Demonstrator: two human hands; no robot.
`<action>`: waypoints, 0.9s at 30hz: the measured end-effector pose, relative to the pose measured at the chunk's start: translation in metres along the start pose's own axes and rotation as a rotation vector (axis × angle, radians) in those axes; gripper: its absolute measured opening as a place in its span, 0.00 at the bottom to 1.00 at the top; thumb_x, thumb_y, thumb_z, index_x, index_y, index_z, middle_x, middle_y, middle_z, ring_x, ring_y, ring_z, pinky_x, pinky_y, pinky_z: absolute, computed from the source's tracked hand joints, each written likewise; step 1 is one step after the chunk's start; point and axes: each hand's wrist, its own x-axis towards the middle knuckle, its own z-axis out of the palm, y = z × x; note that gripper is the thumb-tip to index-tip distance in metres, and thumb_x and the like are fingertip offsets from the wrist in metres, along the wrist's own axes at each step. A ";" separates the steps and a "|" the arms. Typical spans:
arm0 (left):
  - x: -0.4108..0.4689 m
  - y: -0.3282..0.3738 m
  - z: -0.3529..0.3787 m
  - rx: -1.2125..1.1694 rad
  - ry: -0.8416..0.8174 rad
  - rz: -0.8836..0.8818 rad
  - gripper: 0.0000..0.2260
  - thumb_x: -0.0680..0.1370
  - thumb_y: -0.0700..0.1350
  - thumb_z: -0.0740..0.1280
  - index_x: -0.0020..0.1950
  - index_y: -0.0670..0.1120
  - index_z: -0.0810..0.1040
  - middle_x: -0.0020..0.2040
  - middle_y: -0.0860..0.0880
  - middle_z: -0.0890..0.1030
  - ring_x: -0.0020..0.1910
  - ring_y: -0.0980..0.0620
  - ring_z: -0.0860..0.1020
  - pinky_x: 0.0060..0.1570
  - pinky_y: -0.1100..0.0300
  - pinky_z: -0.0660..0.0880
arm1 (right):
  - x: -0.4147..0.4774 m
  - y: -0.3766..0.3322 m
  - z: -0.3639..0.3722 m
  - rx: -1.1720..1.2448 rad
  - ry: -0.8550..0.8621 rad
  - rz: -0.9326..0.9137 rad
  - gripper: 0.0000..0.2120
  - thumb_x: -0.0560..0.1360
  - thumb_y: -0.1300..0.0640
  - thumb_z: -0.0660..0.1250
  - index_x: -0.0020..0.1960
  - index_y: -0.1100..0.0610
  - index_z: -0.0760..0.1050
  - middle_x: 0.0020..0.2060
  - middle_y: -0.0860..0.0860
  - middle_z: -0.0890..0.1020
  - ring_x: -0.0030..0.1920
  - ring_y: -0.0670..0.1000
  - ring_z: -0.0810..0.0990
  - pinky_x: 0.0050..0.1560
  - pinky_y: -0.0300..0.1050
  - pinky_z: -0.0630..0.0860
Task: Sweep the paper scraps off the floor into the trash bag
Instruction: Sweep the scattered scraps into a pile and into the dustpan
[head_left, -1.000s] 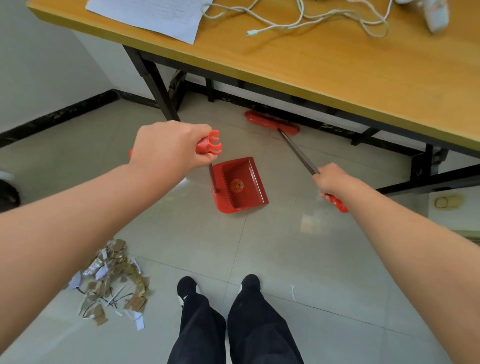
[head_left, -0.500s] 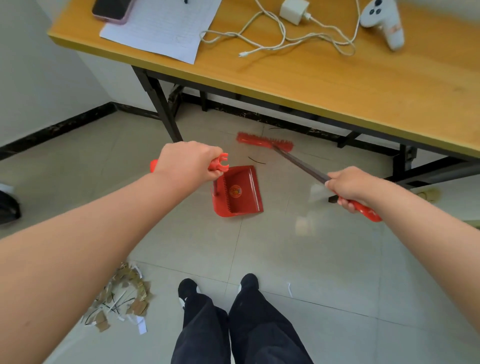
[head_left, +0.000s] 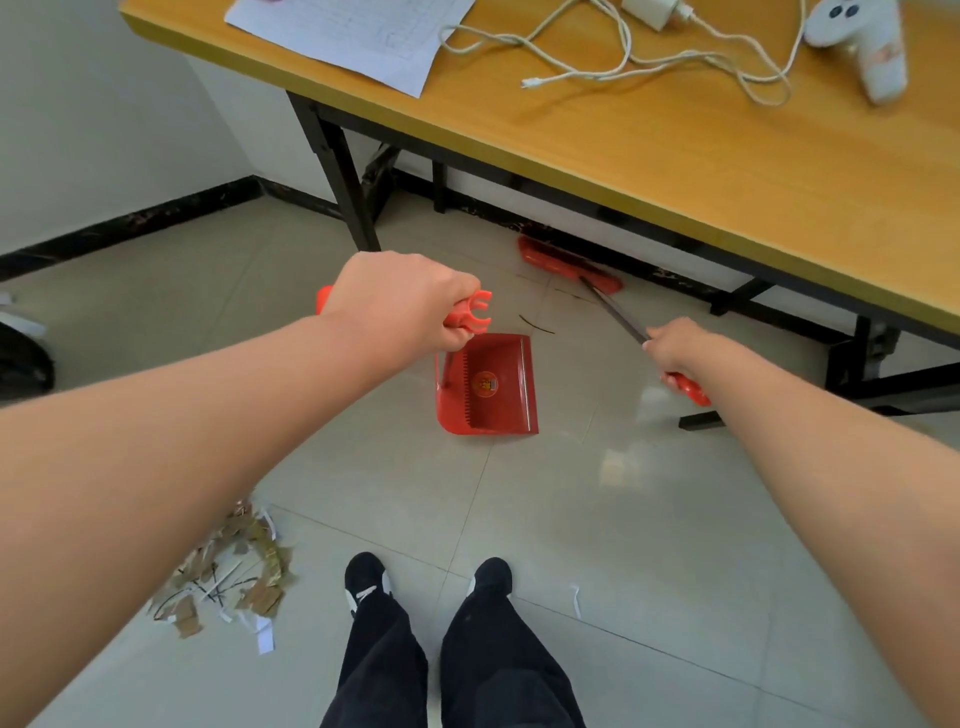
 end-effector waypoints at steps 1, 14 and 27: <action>0.000 0.001 0.000 -0.003 -0.001 0.000 0.14 0.76 0.55 0.64 0.37 0.50 0.66 0.35 0.51 0.74 0.39 0.45 0.78 0.34 0.59 0.67 | 0.002 0.010 0.007 0.047 -0.013 -0.005 0.22 0.83 0.57 0.52 0.76 0.47 0.59 0.30 0.55 0.71 0.25 0.49 0.64 0.29 0.39 0.60; -0.034 0.032 -0.011 0.004 -0.181 -0.080 0.08 0.78 0.54 0.63 0.49 0.51 0.74 0.46 0.50 0.81 0.46 0.44 0.80 0.36 0.58 0.66 | -0.092 0.071 -0.048 0.217 -0.262 0.089 0.19 0.83 0.57 0.56 0.73 0.47 0.64 0.32 0.55 0.68 0.15 0.44 0.62 0.15 0.31 0.62; -0.098 0.008 -0.045 0.006 -0.152 -0.298 0.09 0.75 0.55 0.66 0.50 0.52 0.76 0.45 0.48 0.82 0.47 0.43 0.80 0.36 0.59 0.67 | -0.085 0.039 -0.061 0.144 -0.144 0.019 0.17 0.82 0.53 0.58 0.70 0.51 0.67 0.31 0.54 0.72 0.25 0.45 0.65 0.27 0.36 0.63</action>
